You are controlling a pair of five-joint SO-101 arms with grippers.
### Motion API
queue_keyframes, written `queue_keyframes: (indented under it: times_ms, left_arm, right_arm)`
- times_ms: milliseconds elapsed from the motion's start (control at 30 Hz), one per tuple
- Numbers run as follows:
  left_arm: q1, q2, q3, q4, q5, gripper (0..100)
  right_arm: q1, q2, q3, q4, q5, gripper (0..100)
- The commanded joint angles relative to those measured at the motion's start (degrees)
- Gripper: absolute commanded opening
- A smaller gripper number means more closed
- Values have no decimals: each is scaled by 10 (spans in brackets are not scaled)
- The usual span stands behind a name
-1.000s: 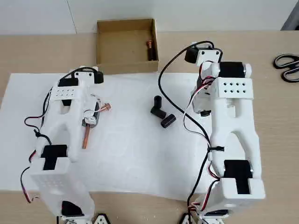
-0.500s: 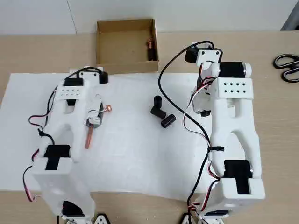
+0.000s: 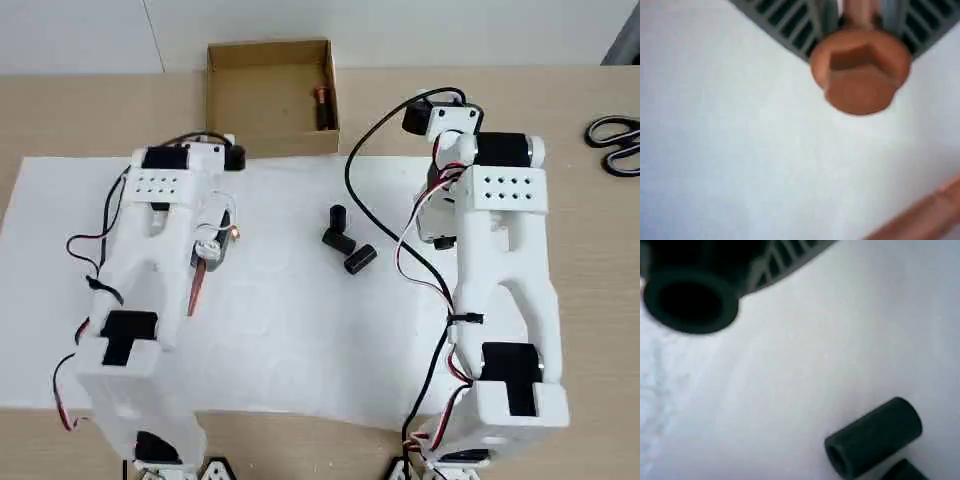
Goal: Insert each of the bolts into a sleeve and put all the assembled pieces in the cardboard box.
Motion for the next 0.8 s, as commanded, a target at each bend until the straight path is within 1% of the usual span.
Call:
queue_keyframes:
  times_ms: [0,133,267,467,600,667,767]
  left_arm:
    - [4,-96,-43,26,2,6]
    - [4,-191,-44,45,1,6]
    - [-1,-271,-43,48,4,6]
    - [0,-390,8,48,4,6]
    - [-1,-490,76,47,4,6]
    - [1,-543,114,20,7,6]
    - [3,-623,182,-55,64,6]
  right_arm:
    - [0,-36,-4,2,4,5]
    - [-2,-37,-6,2,4,4]
    - [-25,-73,-6,11,4,4]
    - [-79,-218,-4,15,3,4]
    - [-98,-307,23,12,1,4]
    - [-105,-348,57,11,1,4]
    - [-115,-402,121,9,0,4]
